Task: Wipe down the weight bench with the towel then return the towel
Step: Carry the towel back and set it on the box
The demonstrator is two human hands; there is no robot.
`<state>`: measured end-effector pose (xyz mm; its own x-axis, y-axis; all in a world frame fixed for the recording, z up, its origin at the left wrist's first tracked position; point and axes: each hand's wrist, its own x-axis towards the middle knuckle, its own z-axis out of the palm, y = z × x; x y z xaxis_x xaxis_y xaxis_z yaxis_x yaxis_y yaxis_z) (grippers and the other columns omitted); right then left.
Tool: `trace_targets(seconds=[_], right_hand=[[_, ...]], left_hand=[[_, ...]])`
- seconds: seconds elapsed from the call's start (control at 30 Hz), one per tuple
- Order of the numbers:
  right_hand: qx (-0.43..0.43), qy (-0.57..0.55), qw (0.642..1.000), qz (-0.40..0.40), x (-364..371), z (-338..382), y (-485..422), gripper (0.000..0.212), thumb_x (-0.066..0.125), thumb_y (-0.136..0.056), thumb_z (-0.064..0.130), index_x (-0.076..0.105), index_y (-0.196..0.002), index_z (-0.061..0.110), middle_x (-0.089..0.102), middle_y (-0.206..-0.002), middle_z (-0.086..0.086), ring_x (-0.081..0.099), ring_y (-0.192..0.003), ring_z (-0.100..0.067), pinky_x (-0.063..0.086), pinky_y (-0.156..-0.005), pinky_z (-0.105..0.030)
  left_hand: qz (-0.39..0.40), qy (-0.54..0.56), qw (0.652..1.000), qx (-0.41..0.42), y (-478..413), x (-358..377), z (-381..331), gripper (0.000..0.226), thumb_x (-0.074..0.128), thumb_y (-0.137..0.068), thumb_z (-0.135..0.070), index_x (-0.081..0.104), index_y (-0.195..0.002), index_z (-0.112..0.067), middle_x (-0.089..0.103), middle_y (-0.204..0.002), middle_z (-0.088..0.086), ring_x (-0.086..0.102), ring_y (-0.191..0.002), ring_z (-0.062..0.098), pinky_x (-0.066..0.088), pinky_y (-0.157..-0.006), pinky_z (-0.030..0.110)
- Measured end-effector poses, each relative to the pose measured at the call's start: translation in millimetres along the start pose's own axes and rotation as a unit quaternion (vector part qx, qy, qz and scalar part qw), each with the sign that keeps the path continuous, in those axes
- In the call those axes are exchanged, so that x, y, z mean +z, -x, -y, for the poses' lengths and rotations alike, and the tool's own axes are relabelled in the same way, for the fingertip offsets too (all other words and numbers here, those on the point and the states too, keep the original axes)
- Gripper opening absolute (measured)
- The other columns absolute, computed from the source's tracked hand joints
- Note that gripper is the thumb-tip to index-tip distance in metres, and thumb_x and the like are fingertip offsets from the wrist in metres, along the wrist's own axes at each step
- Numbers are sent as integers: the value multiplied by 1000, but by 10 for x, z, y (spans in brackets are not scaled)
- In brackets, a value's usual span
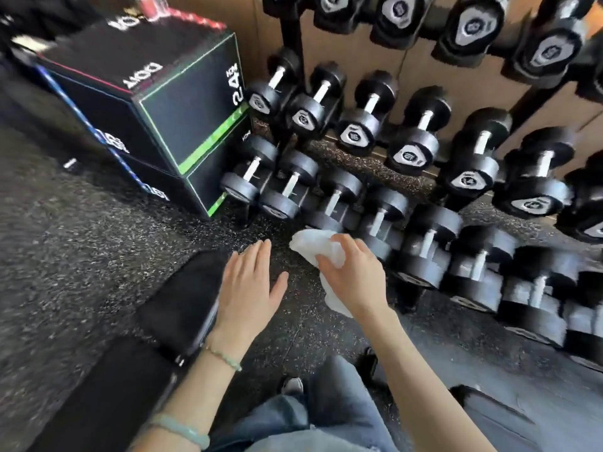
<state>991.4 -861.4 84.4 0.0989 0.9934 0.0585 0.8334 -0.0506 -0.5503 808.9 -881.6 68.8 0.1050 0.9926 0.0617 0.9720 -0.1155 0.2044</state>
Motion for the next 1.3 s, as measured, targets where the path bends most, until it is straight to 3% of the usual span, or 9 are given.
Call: trace_targets(seconds=[0.17, 0.33, 0.47, 0.77, 0.93, 1.07, 1.2, 1.3], right_hand=[[-70, -3, 996, 60, 320, 291, -491, 41, 60, -87, 43, 55, -123, 23, 60, -112, -3, 58, -100, -28, 46, -77, -35], [-143, -10, 984, 104, 608, 516, -1187, 42, 62, -86, 42, 56, -123, 24, 59, -108, -3, 61, -90, -31, 49, -71, -37], [-204, -17, 970, 131, 745, 688, -1871, 44, 65, -84, 39, 58, -123, 21, 61, -109, -6, 63, -87, -33, 52, -70, -39], [-343, -34, 924, 166, 1097, 1003, -3112, 39, 78, -72, 28, 66, -106, 13, 66, -89, -9, 64, -67, -34, 53, -48, -37], [-367, -38, 909, 195, 1430, 1358, -3549, 40, 67, -73, 36, 66, -107, 15, 66, -92, -10, 65, -70, -36, 55, -54, -40], [-366, -26, 899, 239, 1780, 1818, -3856, 38, 68, -80, 34, 64, -114, 18, 65, -102, -9, 64, -87, -34, 51, -69, -40], [-394, -30, 884, 251, 2209, 2353, -4208, 42, 62, -80, 40, 64, -115, 19, 64, -102, -8, 62, -92, -31, 49, -74, -38], [-421, -32, 876, 235, 2531, 2807, -4461, 47, 53, -76, 47, 65, -110, 18, 65, -95, -7, 64, -83, -31, 51, -66, -37]], left_hand=[[-20, -6, 996, -88, -190, 33, 342, 61, 53, -92, -42, 47, -137, -2, 52, -137, 13, 50, -125, 27, 33, -108, 46], [-39, -13, 985, -169, -580, 64, 556, 65, 35, -90, -47, 51, -134, -1, 56, -133, 14, 54, -121, 28, 38, -105, 47], [-69, -11, 970, -233, -1072, 110, 624, 64, 35, -90, -46, 51, -133, -1, 56, -132, 14, 54, -121, 28, 38, -104, 47], [-98, 1, 929, -357, -1992, 212, 765, 63, 37, -90, -45, 51, -132, -1, 56, -130, 14, 53, -120, 29, 37, -107, 47], [-97, 3, 906, -412, -2293, 227, 1087, 64, 37, -89, -46, 51, -132, -1, 57, -130, 14, 53, -120, 30, 37, -107, 48], [-101, -4, 885, -455, -2575, 241, 1524, 64, 36, -90, -48, 50, -134, -4, 54, -134, 12, 51, -122, 28, 27, -111, 43], [-117, -3, 868, -482, -2915, 188, 2120, 65, 35, -90, -48, 49, -134, -3, 53, -135, 13, 51, -123, 29, 26, -112, 44], [-122, -4, 857, -501, -3161, 75, 2599, 64, 36, -90, -47, 50, -133, -2, 54, -135, 14, 52, -122, 30, 25, -111, 43]])
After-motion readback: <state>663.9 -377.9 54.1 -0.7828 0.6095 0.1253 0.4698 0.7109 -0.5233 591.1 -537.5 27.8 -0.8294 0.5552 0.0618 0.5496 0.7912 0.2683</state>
